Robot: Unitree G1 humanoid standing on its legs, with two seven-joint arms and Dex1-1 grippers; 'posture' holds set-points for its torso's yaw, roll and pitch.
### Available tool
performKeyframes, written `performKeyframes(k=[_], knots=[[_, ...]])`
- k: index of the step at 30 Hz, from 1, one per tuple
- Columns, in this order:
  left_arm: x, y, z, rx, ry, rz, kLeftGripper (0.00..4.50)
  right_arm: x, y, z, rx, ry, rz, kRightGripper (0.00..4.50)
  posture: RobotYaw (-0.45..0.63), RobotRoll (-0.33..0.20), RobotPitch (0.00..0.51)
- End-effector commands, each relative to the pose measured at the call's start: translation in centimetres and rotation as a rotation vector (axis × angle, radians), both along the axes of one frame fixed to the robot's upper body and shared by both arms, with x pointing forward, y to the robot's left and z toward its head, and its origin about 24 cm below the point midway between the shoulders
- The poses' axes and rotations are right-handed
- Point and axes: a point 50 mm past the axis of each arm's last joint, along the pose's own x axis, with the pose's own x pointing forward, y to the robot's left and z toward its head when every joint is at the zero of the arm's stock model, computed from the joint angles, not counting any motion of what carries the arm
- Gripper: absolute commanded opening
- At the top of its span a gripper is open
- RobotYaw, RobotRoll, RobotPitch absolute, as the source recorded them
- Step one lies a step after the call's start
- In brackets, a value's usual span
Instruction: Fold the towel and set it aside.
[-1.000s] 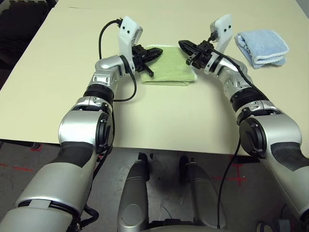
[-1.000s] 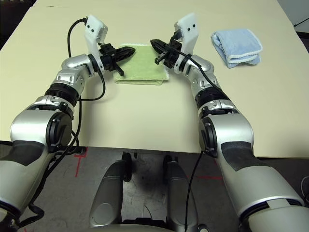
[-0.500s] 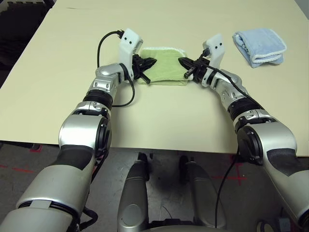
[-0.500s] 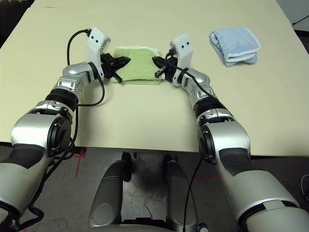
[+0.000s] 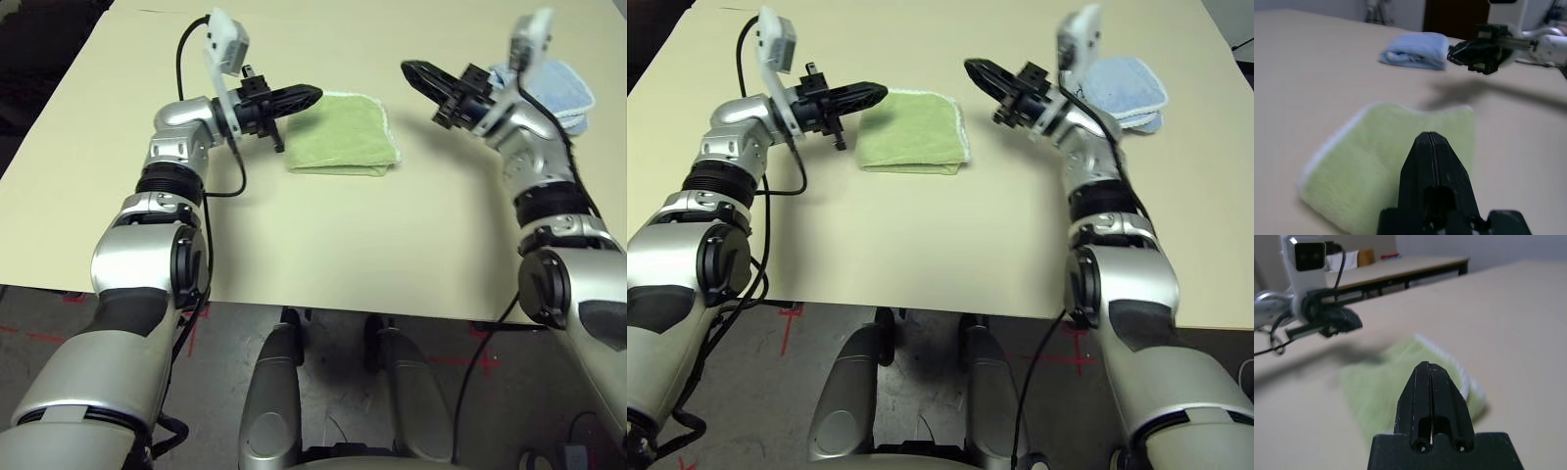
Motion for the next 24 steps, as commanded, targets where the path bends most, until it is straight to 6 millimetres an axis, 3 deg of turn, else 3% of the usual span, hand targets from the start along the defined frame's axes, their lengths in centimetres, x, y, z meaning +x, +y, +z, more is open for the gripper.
performKeyframes(k=[1, 9, 12, 21, 24], knots=[[-0.8, 0.3, -0.4, 0.056, 0.000, -0.068, 0.02, -1.6, -0.6, 0.1, -0.091, -0.028, 0.051, 0.00, 0.06, 0.000, 0.300], [-0.9, 1.1, -1.0, 0.103, 0.008, -0.043, 0.02, -1.9, -2.0, -0.8, -0.171, -0.003, 0.007, 0.00, 0.05, 0.000, 0.286], [-0.9, 1.2, -1.1, 0.120, -0.002, -0.040, 0.02, -1.9, -2.3, -1.4, -0.275, -0.016, 0.004, 0.00, 0.05, 0.000, 0.286], [-1.3, 2.2, -2.1, 0.181, -0.009, -0.033, 0.02, -1.8, -2.6, -1.7, -0.281, -0.048, 0.003, 0.00, 0.06, 0.000, 0.285], [-1.3, 2.8, -2.5, 0.189, -0.009, -0.008, 0.42, -2.0, -2.7, -1.9, -0.276, -0.071, 0.013, 0.00, 0.06, 0.000, 0.285]])
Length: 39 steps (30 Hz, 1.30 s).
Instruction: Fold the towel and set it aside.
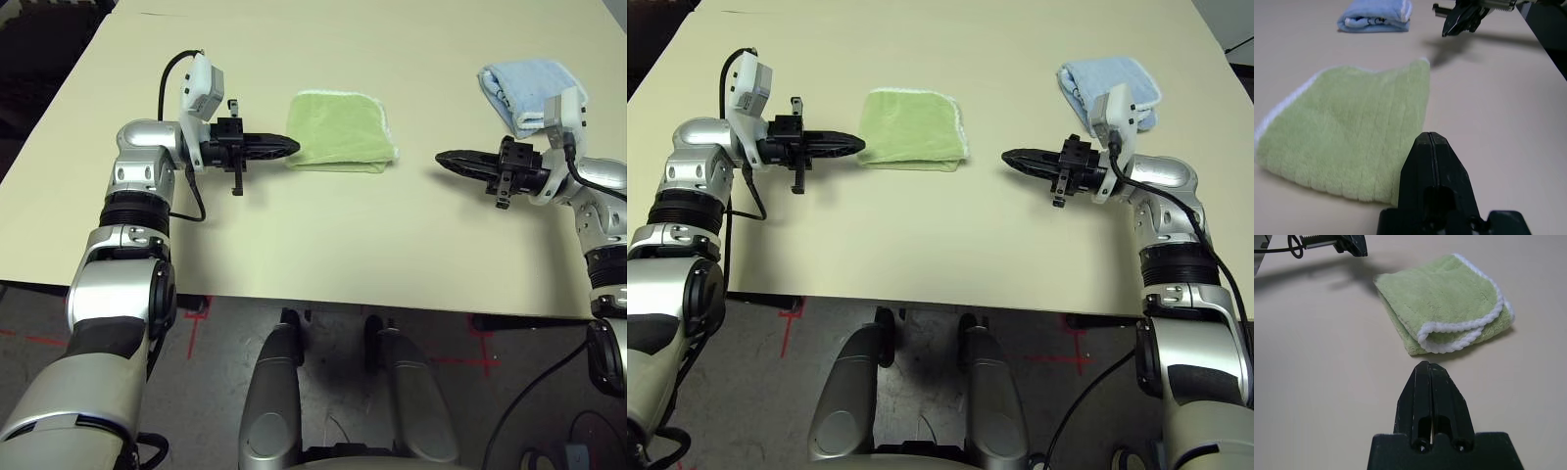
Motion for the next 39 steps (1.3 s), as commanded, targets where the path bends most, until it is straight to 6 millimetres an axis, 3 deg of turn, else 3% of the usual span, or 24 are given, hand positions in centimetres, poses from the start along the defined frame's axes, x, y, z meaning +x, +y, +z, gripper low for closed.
performKeyframes(k=[1, 3, 6, 11, 16, 19, 23, 31, 39], knots=[[-0.2, 1.0, -1.0, 0.038, 0.012, 0.027, 0.67, -0.4, -0.5, -0.4, 0.000, -0.014, 0.007, 0.00, 0.06, 0.000, 0.283], [-0.2, 1.2, -1.0, 0.042, -0.003, 0.034, 1.42, -0.6, -0.5, -0.1, 0.040, -0.013, -0.006, 0.00, 0.06, 0.000, 0.282], [-0.2, 1.3, -0.9, 0.053, -0.023, 0.031, 2.53, -0.6, -0.6, 0.3, 0.094, 0.001, -0.041, 0.69, 0.06, 0.000, 0.279], [-0.4, 1.7, -1.5, 0.117, 0.004, 0.017, 4.48, -1.7, -0.5, 0.0, 0.202, 0.093, -0.086, 2.53, 0.05, 0.000, 0.273], [0.3, 1.7, -0.4, 0.041, 0.080, 0.089, 4.50, -2.3, -0.6, 0.0, 0.190, 0.128, -0.096, 4.41, 0.05, 0.000, 0.273], [1.1, 1.5, 0.3, -0.027, 0.166, 0.194, 4.50, -2.4, -0.7, 0.0, 0.188, 0.135, -0.099, 4.46, 0.05, 0.000, 0.275], [1.6, 1.9, 0.2, -0.033, 0.410, 0.343, 4.50, -2.3, -0.6, 0.0, 0.176, 0.128, -0.095, 4.46, 0.06, 0.000, 0.281], [2.3, 2.0, 0.6, -0.104, 0.602, 0.549, 4.50, -2.1, -1.3, -0.4, 0.108, 0.095, -0.094, 4.46, 0.06, 0.000, 0.281], [2.5, 0.0, 0.8, -0.240, 0.837, 0.608, 4.50, -2.3, -1.5, -0.6, 0.105, 0.093, -0.095, 4.46, 0.04, 0.000, 0.285]])
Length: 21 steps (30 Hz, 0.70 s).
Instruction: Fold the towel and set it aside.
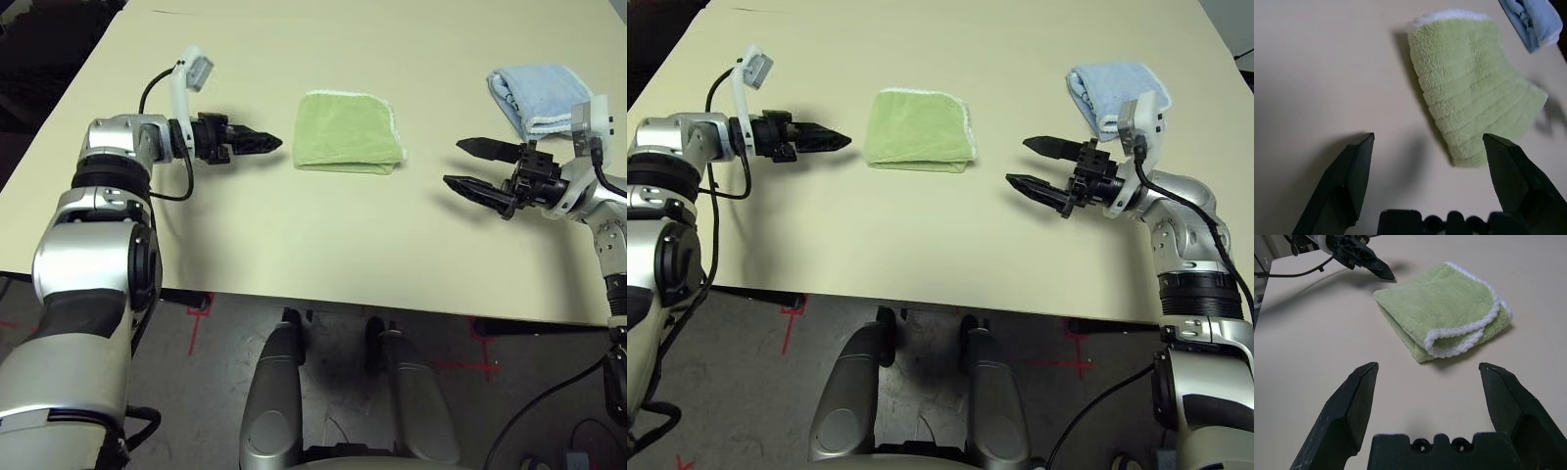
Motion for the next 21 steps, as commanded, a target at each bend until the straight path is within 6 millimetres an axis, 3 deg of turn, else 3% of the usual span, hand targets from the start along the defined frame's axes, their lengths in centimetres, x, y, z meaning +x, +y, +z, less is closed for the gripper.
performKeyframes(k=[1, 12, 17, 21], knots=[[0.0, -0.9, -0.5, -0.062, 0.077, 0.008, 4.50, -0.3, -0.6, -0.2, -0.019, 0.001, -0.009, 4.46, 0.04, 0.000, 0.286], [0.1, -4.9, -1.8, -0.133, 0.151, -0.094, 4.50, -0.6, -1.2, -0.2, -0.031, 0.000, -0.026, 4.46, 0.02, 0.000, 0.287], [0.8, -7.5, -2.2, -0.152, 0.117, -0.064, 4.50, -0.6, -1.1, -0.1, -0.027, -0.005, -0.029, 4.46, 0.01, 0.000, 0.287], [1.0, -8.4, -2.5, -0.136, 0.102, -0.054, 4.50, -0.8, -1.0, 0.0, -0.025, -0.010, -0.032, 4.46, 0.00, 0.000, 0.286]])
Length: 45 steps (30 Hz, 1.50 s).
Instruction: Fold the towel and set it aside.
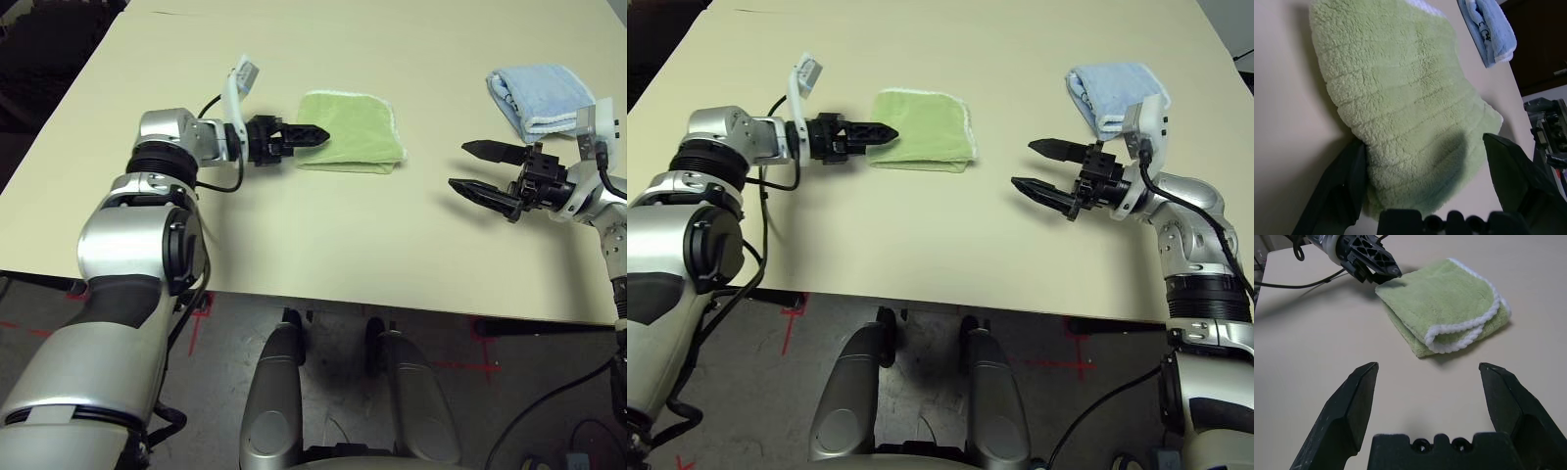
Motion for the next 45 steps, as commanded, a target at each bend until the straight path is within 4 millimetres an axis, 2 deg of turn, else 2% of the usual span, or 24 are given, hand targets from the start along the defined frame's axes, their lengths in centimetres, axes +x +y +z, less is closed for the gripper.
performKeyframes(k=[1, 4, 14, 22, 31, 36, 42, 45], knots=[[0.0, -0.7, -1.0, 0.023, 0.037, 0.009, 4.50, -0.6, -0.4, 0.0, -0.003, -0.009, -0.013, 4.46, 0.00, 0.000, 0.286], [0.1, -0.4, -1.2, 0.043, 0.039, 0.022, 3.93, -0.8, -0.5, -0.1, -0.002, -0.007, -0.019, 4.50, -0.01, 0.000, 0.286], [0.0, 0.2, -1.2, 0.046, 0.045, 0.034, 0.02, -0.8, -0.6, -0.3, 0.000, -0.004, -0.029, 4.50, 0.00, 0.000, 0.287], [0.2, 1.7, -0.2, 0.001, 0.012, 0.096, 0.02, -0.6, -0.5, -0.2, 0.005, -0.010, -0.034, 4.50, 0.01, 0.000, 0.286], [0.8, 6.6, 0.9, -0.099, -0.071, 0.386, 0.02, -0.1, -0.3, 0.0, 0.023, -0.024, -0.042, 4.50, 0.04, 0.000, 0.285], [1.0, 9.3, 2.7, -0.228, -0.173, 0.584, 0.02, 0.5, 0.2, 0.4, 0.050, -0.037, -0.044, 4.50, 0.05, 0.000, 0.285], [0.9, 12.8, 1.9, -0.256, -0.219, 0.879, 0.02, 0.9, 0.7, 0.7, 0.057, -0.046, -0.034, 4.50, 0.06, 0.000, 0.286], [0.8, 13.8, 1.0, -0.234, -0.219, 0.970, 0.02, 1.1, 0.8, 0.9, 0.059, -0.051, -0.031, 4.50, 0.06, 0.000, 0.285]])
